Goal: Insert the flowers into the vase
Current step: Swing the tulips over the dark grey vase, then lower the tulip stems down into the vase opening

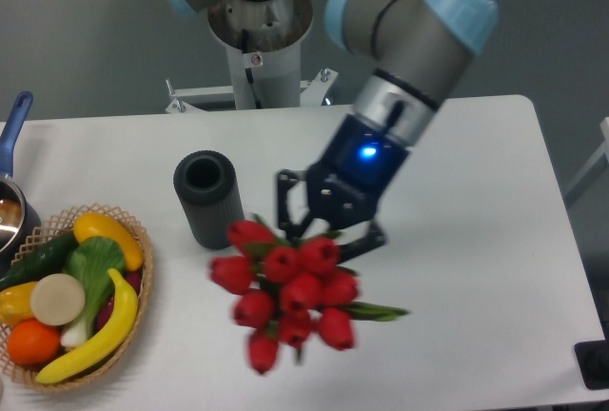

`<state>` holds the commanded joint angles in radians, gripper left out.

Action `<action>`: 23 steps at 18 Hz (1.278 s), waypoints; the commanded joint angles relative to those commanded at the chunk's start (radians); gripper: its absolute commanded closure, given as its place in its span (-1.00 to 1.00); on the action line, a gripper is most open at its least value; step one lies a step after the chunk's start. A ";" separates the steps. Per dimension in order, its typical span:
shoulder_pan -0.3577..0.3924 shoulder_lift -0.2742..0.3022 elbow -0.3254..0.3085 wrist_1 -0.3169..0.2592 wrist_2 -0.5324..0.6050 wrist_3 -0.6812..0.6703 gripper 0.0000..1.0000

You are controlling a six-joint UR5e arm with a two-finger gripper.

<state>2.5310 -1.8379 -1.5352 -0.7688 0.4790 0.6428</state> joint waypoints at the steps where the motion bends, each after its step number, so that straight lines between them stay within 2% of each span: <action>1: 0.008 0.018 -0.037 0.022 -0.037 0.005 1.00; 2: 0.017 0.063 -0.102 0.040 -0.080 0.008 1.00; 5: 0.058 0.170 -0.230 0.045 -0.172 0.023 1.00; 13: 0.130 0.310 -0.474 0.045 -0.289 0.239 1.00; 15: 0.138 0.327 -0.500 0.045 -0.298 0.268 0.99; 23: 0.150 0.325 -0.536 0.043 -0.303 0.348 0.93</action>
<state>2.6814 -1.5125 -2.0708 -0.7256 0.1764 0.9908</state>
